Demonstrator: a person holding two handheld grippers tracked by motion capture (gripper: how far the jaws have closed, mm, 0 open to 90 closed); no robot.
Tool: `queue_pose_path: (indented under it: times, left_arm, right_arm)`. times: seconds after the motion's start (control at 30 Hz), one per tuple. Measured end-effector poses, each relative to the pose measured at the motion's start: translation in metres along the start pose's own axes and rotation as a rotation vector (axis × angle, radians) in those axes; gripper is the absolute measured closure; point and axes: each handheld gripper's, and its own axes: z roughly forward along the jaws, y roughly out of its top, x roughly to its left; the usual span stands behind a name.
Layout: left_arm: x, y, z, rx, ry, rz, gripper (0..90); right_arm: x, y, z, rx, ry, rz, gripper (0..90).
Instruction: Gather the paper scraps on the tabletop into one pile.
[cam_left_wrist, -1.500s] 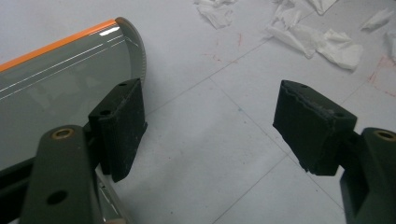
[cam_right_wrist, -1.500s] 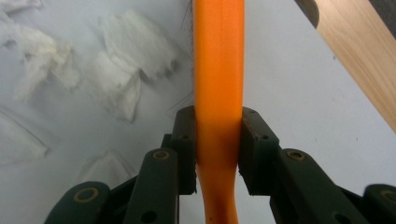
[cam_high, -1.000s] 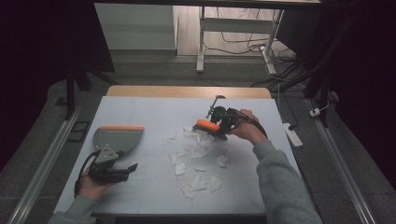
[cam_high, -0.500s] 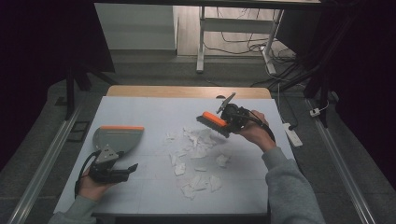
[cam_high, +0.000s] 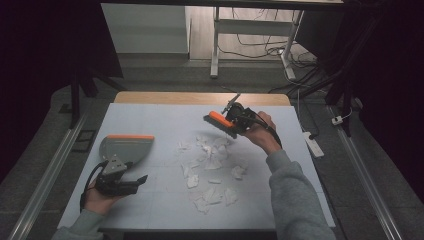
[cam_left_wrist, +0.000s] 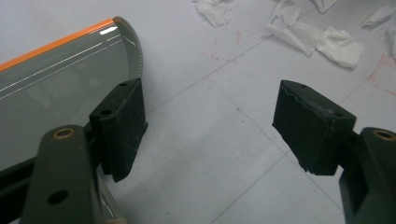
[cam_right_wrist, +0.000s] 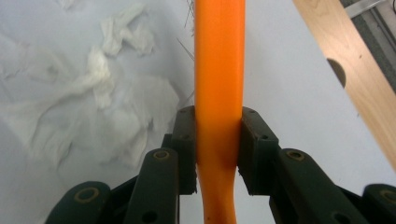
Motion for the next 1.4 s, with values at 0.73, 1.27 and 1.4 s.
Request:
queue_pose_path:
  times: [0.73,1.27,1.4]
  left_arm:
    - [0.001,-0.001,-0.001,-0.004,-0.003,0.001,26.5]
    - [0.000,0.000,0.000,0.002,0.003,-0.001,26.7]
    - [0.000,0.000,0.001,0.005,0.003,0.000,26.7]
  right_arm:
    - [0.028,0.035,0.035,0.126,0.108,-0.226,70.1]
    - [0.031,0.001,-0.017,-0.051,0.121,-0.150,69.9]
    - [0.026,-0.002,-0.019,-0.092,0.117,-0.075,69.9]
